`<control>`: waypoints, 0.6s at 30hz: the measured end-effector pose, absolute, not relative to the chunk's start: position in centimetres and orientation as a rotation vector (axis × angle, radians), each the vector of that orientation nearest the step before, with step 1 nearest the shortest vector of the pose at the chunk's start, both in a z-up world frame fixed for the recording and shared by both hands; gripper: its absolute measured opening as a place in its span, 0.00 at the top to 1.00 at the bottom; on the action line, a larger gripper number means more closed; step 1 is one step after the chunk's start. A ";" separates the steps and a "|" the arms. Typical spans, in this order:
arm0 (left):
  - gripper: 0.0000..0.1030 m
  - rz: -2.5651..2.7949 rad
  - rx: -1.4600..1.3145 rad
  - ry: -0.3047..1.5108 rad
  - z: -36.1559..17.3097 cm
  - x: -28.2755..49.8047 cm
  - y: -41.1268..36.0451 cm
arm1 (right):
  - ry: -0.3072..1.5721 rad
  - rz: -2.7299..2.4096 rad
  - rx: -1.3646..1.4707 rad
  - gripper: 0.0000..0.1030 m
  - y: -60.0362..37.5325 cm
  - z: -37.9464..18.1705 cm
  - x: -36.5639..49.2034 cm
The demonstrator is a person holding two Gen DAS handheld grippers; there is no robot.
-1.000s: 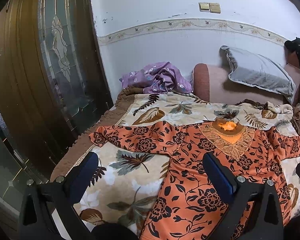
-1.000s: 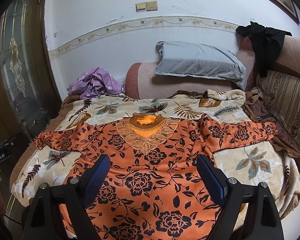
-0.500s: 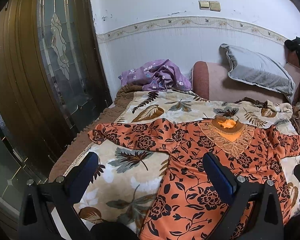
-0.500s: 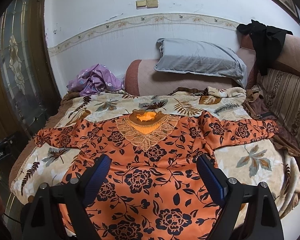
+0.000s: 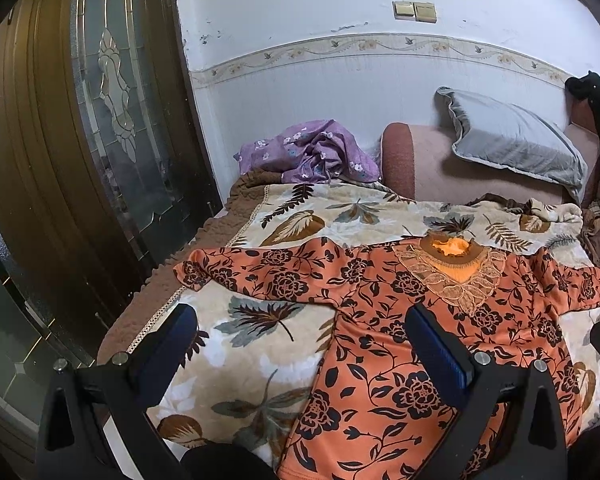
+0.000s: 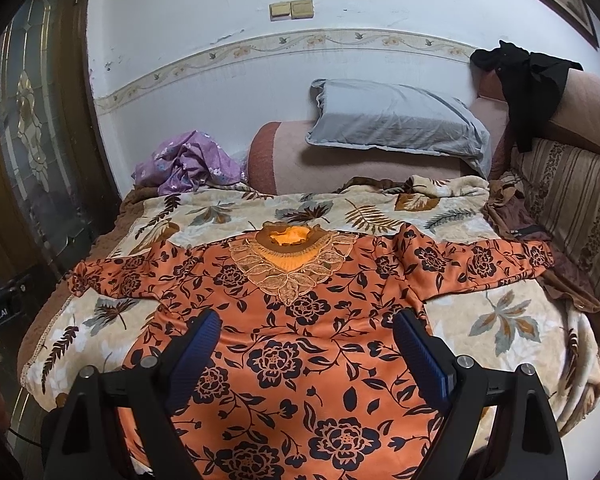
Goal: Fold small clothes
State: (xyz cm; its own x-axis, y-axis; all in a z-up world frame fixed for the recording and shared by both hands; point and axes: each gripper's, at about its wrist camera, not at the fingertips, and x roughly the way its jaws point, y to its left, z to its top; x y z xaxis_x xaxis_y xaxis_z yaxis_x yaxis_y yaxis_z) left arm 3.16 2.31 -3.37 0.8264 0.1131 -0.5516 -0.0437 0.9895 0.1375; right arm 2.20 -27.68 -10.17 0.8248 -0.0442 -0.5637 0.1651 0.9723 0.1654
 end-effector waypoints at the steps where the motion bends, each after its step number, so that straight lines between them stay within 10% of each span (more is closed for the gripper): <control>1: 0.00 0.083 0.121 0.592 -3.4 3.2 2.3 | 0.591 -0.113 0.213 0.12 -27.7 -10.2 2.2; 18: 0.00 0.083 0.116 0.598 -3.6 2.9 2.7 | 0.616 -0.115 0.220 0.12 -27.6 -10.5 2.3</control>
State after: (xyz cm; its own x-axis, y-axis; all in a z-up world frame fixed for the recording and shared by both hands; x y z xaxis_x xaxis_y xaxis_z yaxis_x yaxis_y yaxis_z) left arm 2.93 2.69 -3.59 0.8237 0.1114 -0.5560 -0.0440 0.9901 0.1331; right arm 2.31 -27.60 -10.53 0.8106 -0.0414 -0.5841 0.1721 0.9703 0.1700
